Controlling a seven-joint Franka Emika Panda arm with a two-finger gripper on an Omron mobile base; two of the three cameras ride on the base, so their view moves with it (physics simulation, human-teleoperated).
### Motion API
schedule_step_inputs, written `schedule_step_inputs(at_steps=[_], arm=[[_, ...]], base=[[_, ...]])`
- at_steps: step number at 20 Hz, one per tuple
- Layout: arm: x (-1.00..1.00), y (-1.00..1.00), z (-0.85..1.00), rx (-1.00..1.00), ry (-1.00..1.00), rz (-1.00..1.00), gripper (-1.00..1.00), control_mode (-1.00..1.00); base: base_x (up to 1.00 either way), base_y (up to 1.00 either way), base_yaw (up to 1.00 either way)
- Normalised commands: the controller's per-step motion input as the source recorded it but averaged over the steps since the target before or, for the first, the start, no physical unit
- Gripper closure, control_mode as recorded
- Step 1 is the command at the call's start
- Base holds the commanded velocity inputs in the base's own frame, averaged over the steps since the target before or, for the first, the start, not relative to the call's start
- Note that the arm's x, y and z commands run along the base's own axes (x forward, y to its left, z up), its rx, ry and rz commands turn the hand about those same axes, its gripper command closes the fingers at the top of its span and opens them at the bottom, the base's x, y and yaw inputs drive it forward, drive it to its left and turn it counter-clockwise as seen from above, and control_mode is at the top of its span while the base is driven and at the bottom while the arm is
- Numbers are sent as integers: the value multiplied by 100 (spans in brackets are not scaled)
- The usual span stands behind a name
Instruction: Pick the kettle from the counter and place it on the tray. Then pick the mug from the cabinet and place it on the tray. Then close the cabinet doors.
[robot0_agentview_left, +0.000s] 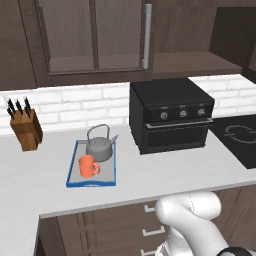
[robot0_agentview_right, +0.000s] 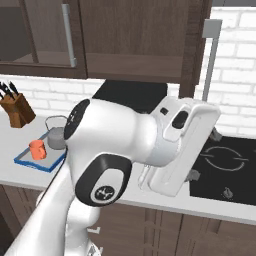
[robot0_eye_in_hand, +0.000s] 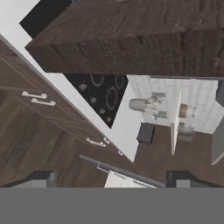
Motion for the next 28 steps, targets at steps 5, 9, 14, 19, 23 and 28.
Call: schedule_step_inputs(at_steps=[5,9,14,19,23,28], arm=[[47,-30,-8,0,15,4,-100,-100],[50,-3,-17,-3,2,10,-100,-100],[50,0,-11,-3,-1,18,-100,-100],[55,22,-8,-4,0,20,-100,-100],[47,44,-15,-7,0,21,-100,-100],[30,56,-11,-8,0,25,-100,-100]], base=[[0,0,0],[0,0,0],[0,0,0],[0,0,0],[0,0,0],[0,0,0]])
